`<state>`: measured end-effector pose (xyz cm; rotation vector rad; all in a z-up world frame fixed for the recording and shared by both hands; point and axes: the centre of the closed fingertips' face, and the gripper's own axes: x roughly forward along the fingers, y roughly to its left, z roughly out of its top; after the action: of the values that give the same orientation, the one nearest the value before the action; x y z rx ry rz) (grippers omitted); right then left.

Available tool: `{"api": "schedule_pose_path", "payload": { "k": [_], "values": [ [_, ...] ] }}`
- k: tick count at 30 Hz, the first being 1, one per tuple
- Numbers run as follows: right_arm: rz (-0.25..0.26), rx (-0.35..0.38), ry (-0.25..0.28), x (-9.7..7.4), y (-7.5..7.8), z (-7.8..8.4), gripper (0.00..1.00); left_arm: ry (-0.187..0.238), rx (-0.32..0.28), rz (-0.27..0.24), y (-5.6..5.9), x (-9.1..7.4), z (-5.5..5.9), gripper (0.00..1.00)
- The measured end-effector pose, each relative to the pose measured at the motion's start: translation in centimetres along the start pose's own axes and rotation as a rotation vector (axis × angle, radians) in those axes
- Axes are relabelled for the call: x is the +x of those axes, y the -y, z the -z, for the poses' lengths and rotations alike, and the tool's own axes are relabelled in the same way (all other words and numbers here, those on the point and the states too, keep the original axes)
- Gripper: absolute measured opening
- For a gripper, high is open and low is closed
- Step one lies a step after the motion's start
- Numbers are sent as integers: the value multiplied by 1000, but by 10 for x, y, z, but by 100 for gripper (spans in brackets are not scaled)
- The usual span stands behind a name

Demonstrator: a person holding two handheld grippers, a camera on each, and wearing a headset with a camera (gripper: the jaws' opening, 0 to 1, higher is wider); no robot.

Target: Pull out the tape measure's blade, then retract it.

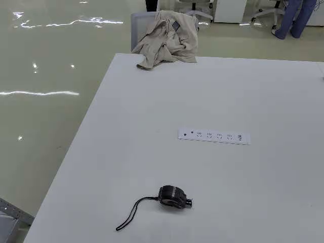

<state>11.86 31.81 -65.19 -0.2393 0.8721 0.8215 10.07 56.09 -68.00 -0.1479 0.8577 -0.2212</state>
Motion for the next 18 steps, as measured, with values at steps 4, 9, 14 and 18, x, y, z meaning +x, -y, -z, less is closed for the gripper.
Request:
{"api": "schedule_pose_path", "payload": {
  "k": [4,9,14,18],
  "values": [
    [-4,-7,-2,2,-1,0,87,-3,-2,0,0,0,1,100],
    [-8,-12,-5,2,-1,-2,87,-5,1,-1,-1,1,1,100],
    [-9,-18,-8,2,1,-2,86,-5,7,1,0,1,-2,100],
    [-9,-16,-6,2,1,-3,86,-2,11,8,1,3,-4,100]
  ]
}}
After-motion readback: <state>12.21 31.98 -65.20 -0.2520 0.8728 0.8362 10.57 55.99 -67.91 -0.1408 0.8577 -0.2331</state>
